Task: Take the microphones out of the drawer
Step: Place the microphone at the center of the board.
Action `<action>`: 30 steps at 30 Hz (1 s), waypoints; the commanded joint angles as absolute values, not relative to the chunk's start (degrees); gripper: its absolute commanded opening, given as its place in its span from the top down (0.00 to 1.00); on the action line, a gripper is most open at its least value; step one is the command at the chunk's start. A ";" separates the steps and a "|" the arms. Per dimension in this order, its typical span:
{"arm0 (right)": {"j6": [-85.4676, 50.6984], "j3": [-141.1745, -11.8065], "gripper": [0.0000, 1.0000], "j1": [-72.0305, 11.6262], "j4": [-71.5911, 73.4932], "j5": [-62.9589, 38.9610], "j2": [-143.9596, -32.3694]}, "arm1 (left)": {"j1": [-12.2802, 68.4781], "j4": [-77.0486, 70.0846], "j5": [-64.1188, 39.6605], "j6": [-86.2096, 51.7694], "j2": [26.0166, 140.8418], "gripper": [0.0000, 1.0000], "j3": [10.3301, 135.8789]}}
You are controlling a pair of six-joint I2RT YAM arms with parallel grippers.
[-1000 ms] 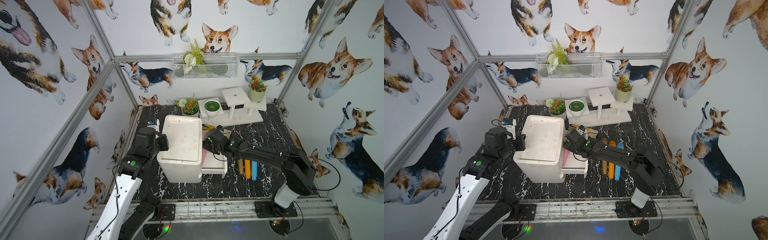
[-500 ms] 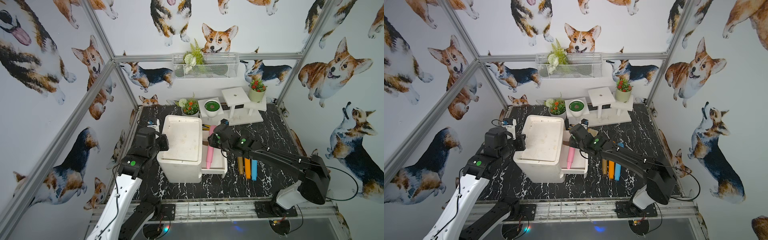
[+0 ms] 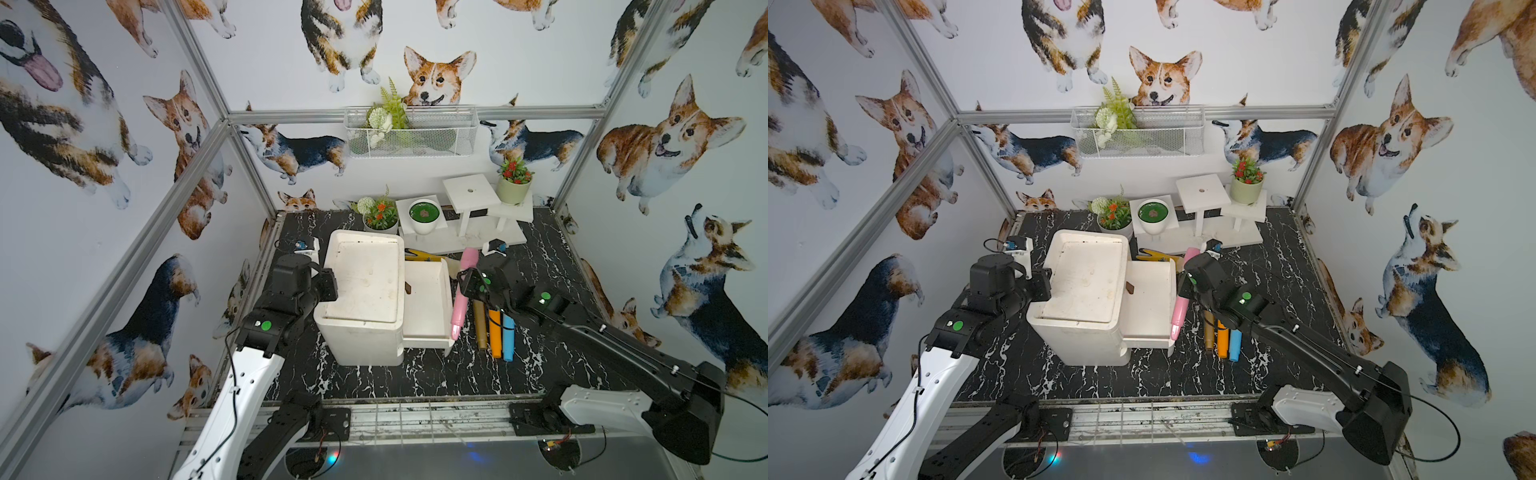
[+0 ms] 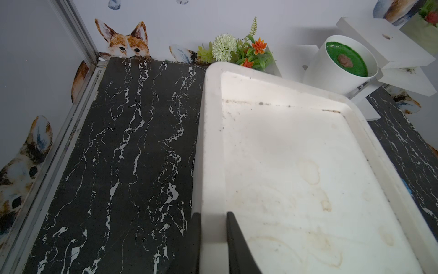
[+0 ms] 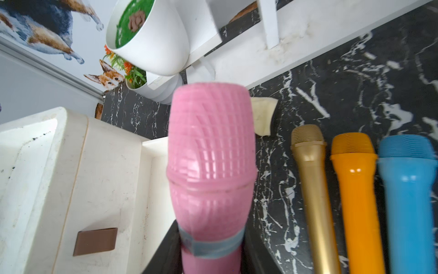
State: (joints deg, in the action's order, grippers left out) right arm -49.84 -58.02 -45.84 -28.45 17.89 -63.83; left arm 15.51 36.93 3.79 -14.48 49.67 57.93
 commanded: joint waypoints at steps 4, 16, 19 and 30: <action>-43.69 -54.32 0.78 -38.59 -38.40 20.64 -53.61 | 15.56 41.76 0.82 -16.69 50.38 1.00 57.22; -33.62 -49.53 0.77 -20.66 -48.62 16.41 -43.86 | 15.56 42.08 0.64 -16.92 50.31 1.00 57.38; -32.31 -48.98 0.77 -17.90 -49.61 15.37 -44.62 | 15.56 42.16 0.59 -17.12 50.29 1.00 57.39; -30.46 -45.53 0.77 -14.57 -49.12 15.19 -49.84 | 15.56 42.55 0.53 -17.18 50.15 1.00 57.83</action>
